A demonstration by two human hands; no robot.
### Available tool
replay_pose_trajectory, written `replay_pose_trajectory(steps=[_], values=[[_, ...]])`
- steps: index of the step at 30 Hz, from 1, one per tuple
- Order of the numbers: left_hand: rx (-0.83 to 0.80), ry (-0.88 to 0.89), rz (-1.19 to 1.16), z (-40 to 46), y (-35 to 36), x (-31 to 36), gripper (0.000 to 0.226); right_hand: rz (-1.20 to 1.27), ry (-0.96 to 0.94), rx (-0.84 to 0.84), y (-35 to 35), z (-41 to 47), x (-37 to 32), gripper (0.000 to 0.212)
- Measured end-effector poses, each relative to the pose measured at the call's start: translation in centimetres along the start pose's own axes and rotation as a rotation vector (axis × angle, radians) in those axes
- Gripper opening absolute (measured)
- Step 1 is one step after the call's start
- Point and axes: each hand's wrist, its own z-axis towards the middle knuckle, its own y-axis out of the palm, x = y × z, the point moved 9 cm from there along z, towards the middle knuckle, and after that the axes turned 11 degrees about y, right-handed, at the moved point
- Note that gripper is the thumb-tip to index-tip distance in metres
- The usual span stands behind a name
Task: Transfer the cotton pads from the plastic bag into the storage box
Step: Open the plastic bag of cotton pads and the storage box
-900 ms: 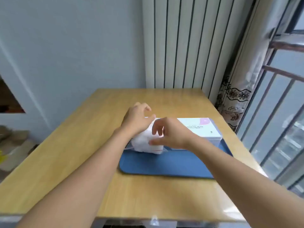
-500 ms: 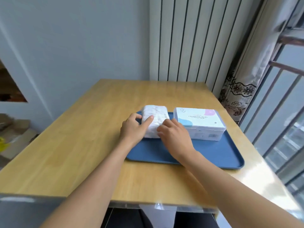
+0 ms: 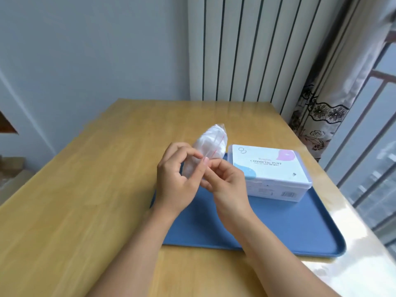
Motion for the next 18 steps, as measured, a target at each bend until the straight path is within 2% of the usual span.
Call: replay_pose_trajectory(steps=[3,6,10,13,18], values=[[-0.009,0.044,0.037,-0.2,0.0,0.5,0.007,0.041,0.042,-0.004,-0.1,-0.6,0.5,0.019],[-0.016,0.074,0.047,-0.8,-0.5,0.7,0.004,-0.026,0.010,0.049,-0.5,-1.4,0.5,0.015],[-0.059,0.101,0.066,-1.6,-1.1,0.6,0.011,-0.186,-0.065,0.124,-1.2,-1.9,-0.1,0.009],[-0.134,0.102,0.042,-2.0,-0.6,0.6,0.023,-0.204,-0.050,0.146,-1.8,-1.8,0.0,0.009],[-0.161,0.085,0.033,-2.1,-0.1,0.7,0.024,-0.183,-0.043,0.144,-2.2,-1.6,0.1,0.012]])
